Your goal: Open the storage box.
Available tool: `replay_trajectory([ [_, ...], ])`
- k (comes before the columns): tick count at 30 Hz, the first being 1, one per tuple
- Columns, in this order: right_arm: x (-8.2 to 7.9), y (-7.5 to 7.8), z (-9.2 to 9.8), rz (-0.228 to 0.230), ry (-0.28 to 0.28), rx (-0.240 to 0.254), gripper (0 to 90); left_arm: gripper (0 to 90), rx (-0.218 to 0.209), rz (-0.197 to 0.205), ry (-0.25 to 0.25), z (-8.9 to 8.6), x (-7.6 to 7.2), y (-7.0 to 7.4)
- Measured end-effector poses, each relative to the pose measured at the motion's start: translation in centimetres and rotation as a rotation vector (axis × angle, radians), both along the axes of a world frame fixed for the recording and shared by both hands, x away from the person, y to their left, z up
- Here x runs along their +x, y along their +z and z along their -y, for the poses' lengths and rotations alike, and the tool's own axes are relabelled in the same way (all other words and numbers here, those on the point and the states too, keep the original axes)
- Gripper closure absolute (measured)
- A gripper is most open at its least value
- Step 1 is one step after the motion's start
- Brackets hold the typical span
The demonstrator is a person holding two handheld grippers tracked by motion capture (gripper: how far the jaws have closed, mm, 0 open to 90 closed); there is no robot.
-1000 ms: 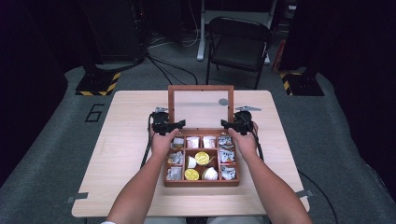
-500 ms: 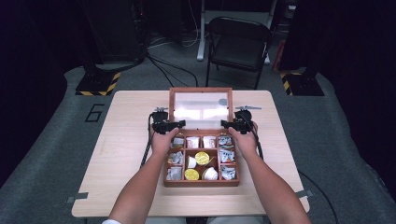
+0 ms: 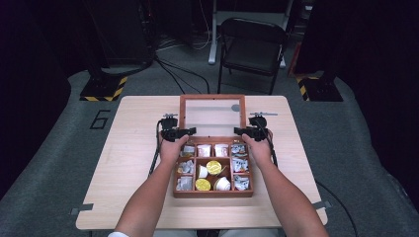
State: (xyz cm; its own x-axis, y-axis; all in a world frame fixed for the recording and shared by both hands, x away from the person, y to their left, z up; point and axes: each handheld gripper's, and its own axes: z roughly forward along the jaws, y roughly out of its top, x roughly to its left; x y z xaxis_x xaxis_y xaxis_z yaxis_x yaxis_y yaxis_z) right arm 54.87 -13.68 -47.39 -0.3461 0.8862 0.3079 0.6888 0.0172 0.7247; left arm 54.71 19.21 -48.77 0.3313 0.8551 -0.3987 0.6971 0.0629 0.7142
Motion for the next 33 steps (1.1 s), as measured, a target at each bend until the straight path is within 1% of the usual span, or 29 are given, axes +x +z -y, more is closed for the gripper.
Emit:
replay_trajectory([
  [3, 0.1, -0.2, 0.1, -0.011, -0.002, 0.015, 44.7, 30.0, -0.016, -0.019, 0.003, -0.1, 0.1, -0.1],
  [4, 0.2, -0.3, 0.3, -0.029, -0.008, 0.037, 46.0, 30.0, -0.014, -0.021, -0.004, -0.1, 0.1, -0.2],
  [5, 0.2, -0.3, 0.3, -0.029, -0.008, 0.037, 46.0, 30.0, -0.017, -0.025, -0.003, -0.2, 0.1, -0.3],
  [6, 0.2, -0.3, 0.4, -0.047, -0.015, 0.049, 46.0, 29.9, -0.021, -0.025, -0.003, -0.2, 0.2, -0.4],
  [8, 0.3, -0.5, 0.5, -0.044, -0.014, 0.05, 45.9, 29.8, -0.028, -0.032, -0.001, -0.2, 0.2, -0.5],
  [9, 0.3, -0.5, 0.4, -0.058, -0.02, 0.058, 45.9, 29.8, -0.03, -0.035, -0.003, -0.3, 0.3, -0.6],
  [10, 0.3, -0.6, 0.4, -0.061, -0.022, 0.063, 45.7, 29.7, -0.032, -0.037, -0.003, -0.3, 0.3, -0.6],
  [19, 0.5, -0.8, 0.5, -0.068, -0.023, 0.061, 44.9, 29.0, -0.034, -0.045, 0.001, -0.2, 0.4, -0.8],
  [21, 0.4, -0.8, 0.4, -0.084, -0.035, 0.066, 44.8, 28.9, -0.034, -0.048, 0.0, -0.3, 0.4, -0.8],
  [26, 0.5, -0.9, 0.5, -0.095, -0.034, 0.074, 44.8, 28.9, -0.038, -0.055, -0.002, -0.3, 0.5, -1.0],
  [27, 0.6, -1.0, 0.6, -0.089, -0.026, 0.075, 44.9, 28.6, -0.037, -0.061, 0.002, -0.3, 0.5, -1.0],
  [29, 0.6, -1.0, 0.6, -0.088, -0.027, 0.076, 44.8, 28.6, -0.039, -0.059, 0.002, -0.3, 0.5, -1.0],
  [31, 0.6, -1.1, 0.6, -0.107, -0.034, 0.08, 44.7, 28.3, -0.041, -0.068, 0.005, -0.3, 0.6, -1.1],
  [33, 0.6, -1.1, 0.6, -0.108, -0.035, 0.081, 44.7, 28.3, -0.04, -0.07, 0.005, -0.3, 0.6, -1.1],
])
